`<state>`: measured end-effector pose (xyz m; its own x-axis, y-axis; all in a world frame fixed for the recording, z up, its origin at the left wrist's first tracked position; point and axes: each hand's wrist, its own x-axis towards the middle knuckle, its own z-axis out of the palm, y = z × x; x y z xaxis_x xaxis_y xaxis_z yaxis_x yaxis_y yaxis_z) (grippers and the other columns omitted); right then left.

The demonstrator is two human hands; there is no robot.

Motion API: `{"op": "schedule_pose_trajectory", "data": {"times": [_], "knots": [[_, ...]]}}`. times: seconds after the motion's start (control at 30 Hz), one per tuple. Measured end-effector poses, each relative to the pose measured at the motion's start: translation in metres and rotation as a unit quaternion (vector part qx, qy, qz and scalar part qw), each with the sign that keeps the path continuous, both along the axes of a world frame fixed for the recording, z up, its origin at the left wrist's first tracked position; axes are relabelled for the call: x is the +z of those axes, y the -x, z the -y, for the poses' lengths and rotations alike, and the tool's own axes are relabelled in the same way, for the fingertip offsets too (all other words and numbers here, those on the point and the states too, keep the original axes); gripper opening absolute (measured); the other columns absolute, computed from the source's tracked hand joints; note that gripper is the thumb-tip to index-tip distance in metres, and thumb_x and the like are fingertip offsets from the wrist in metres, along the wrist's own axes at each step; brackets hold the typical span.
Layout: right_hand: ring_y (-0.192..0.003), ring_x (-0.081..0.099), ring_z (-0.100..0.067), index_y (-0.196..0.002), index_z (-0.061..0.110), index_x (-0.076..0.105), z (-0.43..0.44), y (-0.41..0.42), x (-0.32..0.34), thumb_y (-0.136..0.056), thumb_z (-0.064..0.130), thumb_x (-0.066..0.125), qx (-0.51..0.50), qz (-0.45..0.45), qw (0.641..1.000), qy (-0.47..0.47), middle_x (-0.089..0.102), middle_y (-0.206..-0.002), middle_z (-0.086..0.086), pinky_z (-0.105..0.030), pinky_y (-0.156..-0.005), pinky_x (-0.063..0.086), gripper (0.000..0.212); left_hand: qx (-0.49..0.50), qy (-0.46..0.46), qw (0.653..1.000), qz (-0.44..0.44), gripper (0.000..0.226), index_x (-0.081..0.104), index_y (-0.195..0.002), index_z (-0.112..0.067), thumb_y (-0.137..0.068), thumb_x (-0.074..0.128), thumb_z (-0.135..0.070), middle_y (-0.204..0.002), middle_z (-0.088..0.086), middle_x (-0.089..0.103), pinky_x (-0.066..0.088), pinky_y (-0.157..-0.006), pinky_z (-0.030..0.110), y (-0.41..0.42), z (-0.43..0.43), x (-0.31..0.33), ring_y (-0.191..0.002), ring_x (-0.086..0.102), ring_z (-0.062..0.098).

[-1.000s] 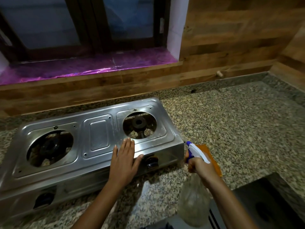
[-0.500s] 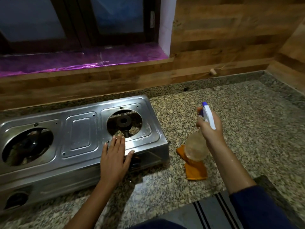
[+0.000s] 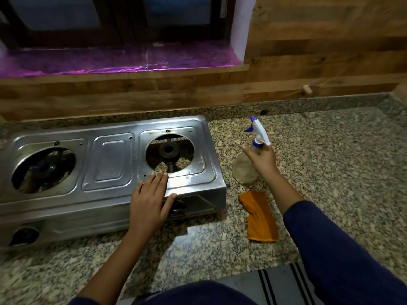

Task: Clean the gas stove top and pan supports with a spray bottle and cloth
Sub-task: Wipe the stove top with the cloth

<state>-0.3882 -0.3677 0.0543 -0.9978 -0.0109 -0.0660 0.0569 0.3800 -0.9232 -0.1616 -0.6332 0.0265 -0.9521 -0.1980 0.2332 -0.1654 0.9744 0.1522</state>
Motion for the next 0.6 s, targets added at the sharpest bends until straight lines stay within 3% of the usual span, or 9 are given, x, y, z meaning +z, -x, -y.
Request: {"op": "schedule_pose_trajectory", "data": {"times": [0.07,0.13,0.23,0.3,0.4,0.53,0.6], "knots": [[-0.118,0.05,-0.017,-0.136,0.021,0.042,-0.008,-0.015,-0.009,-0.075,0.034,0.082,-0.009,0.005,0.999,-0.032,0.052,-0.133,0.002,-0.035,-0.094,0.048,0.075,-0.002,0.001,1.0,0.001,0.062,0.047,-0.143,-0.013,-0.098,0.031,-0.052,-0.147,0.009,0.049,0.035,-0.106,0.047,0.0,0.001,0.0,-0.137,0.044,0.028],[-0.124,0.044,-0.021,-0.138,0.022,0.036,-0.021,-0.044,-0.025,-0.072,0.034,0.084,-0.053,0.021,0.993,-0.106,0.042,-0.14,-0.002,-0.036,-0.092,0.046,0.082,-0.005,0.001,1.0,0.0,0.061,0.048,-0.143,-0.013,-0.098,0.032,-0.051,-0.146,0.009,0.05,0.035,-0.106,0.047,-0.001,0.001,0.0,-0.136,0.044,0.028],[-0.122,0.043,-0.028,-0.128,0.022,0.044,-0.04,-0.1,-0.064,-0.067,0.05,0.082,-0.057,0.089,0.965,-0.242,0.043,-0.133,-0.006,-0.04,-0.09,0.045,0.077,-0.004,-0.011,1.0,0.001,0.062,0.049,-0.142,-0.012,-0.098,0.031,-0.051,-0.145,0.01,0.052,0.033,-0.107,0.045,-0.001,0.0,0.002,-0.136,0.045,0.028],[-0.118,0.045,-0.031,-0.121,0.019,0.051,-0.047,-0.132,-0.087,-0.072,0.04,0.081,-0.018,0.067,0.956,-0.285,0.048,-0.124,-0.007,-0.037,-0.086,0.042,0.061,-0.002,-0.019,1.0,0.003,0.063,0.047,-0.143,-0.012,-0.099,0.029,-0.052,-0.145,0.009,0.051,0.033,-0.108,0.045,-0.001,0.0,0.004,-0.137,0.044,0.027],[-0.102,0.057,-0.031,-0.11,0.015,0.064,-0.055,-0.15,-0.093,-0.081,0.007,0.069,-0.008,-0.039,0.975,-0.217,0.06,-0.105,-0.006,-0.03,-0.074,0.043,0.031,-0.004,-0.056,0.998,-0.005,0.063,0.042,-0.147,-0.016,-0.099,0.026,-0.053,-0.15,0.006,0.046,0.031,-0.111,0.044,-0.004,0.0,0.007,-0.14,0.04,0.024],[-0.1,0.062,-0.021,-0.111,0.016,0.069,-0.04,-0.141,-0.048,-0.083,0.003,0.07,-0.072,-0.039,0.996,-0.045,0.067,-0.105,0.0,-0.041,-0.087,0.054,0.03,-0.035,-0.126,0.991,-0.025,0.062,0.032,-0.151,-0.022,-0.099,0.026,-0.055,-0.155,0.0,0.037,0.029,-0.116,0.043,-0.009,0.012,0.012,-0.144,0.032,0.016],[-0.097,0.063,-0.01,-0.109,0.017,0.07,-0.021,-0.141,-0.016,-0.084,0.004,0.071,-0.097,-0.079,0.992,0.027,0.068,-0.103,0.005,-0.036,-0.087,0.054,0.028,-0.043,-0.128,0.99,-0.03,0.062,0.033,-0.151,-0.022,-0.099,0.028,-0.055,-0.156,-0.001,0.037,0.03,-0.116,0.043,-0.015,0.028,0.014,-0.145,0.031,0.015]]}}
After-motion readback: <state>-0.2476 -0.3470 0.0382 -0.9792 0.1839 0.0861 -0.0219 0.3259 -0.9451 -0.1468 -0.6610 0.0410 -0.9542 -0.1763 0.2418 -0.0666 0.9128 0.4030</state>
